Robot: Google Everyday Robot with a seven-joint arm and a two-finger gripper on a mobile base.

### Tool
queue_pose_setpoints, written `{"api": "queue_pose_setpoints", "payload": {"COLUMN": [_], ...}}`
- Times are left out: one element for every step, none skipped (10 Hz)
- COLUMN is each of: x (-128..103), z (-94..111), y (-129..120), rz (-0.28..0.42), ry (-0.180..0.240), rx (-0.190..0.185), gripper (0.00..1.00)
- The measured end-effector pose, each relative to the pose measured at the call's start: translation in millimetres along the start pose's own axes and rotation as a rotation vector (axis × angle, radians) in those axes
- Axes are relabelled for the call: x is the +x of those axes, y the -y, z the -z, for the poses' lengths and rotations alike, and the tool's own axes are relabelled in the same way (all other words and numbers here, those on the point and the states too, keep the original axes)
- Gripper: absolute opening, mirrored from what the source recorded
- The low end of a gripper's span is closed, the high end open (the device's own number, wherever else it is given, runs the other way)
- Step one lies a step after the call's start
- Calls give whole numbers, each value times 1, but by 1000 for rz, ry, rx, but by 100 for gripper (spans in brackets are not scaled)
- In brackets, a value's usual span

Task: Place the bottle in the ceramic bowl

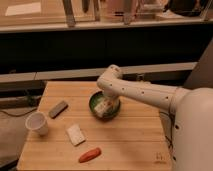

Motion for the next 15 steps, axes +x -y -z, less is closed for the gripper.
{"api": "queue_pose_setpoints", "payload": {"x": [0, 1, 1, 0, 1, 1, 1, 2, 2, 2, 2, 3, 3, 3, 2], "z": [0, -1, -1, -2, -2, -2, -2, -2, -2, -2, -2, -3, -3, -3, -4], "y": [0, 0, 1, 1, 1, 1, 1, 1, 1, 1, 2, 2, 2, 2, 2], "rz": [0, -1, -1, 0, -1, -2, -3, -4, -5, -5, -6, -7, -7, -7, -6], "ry": [0, -1, -1, -1, -2, -2, -2, -2, -2, -2, -2, -2, -3, -3, -3], "rx": [1, 1, 2, 2, 3, 4, 4, 6, 7, 8, 9, 9, 9, 9, 9], "gripper": [54, 55, 51, 50, 53, 61, 70, 79, 80, 80, 80, 80, 80, 80, 80]}}
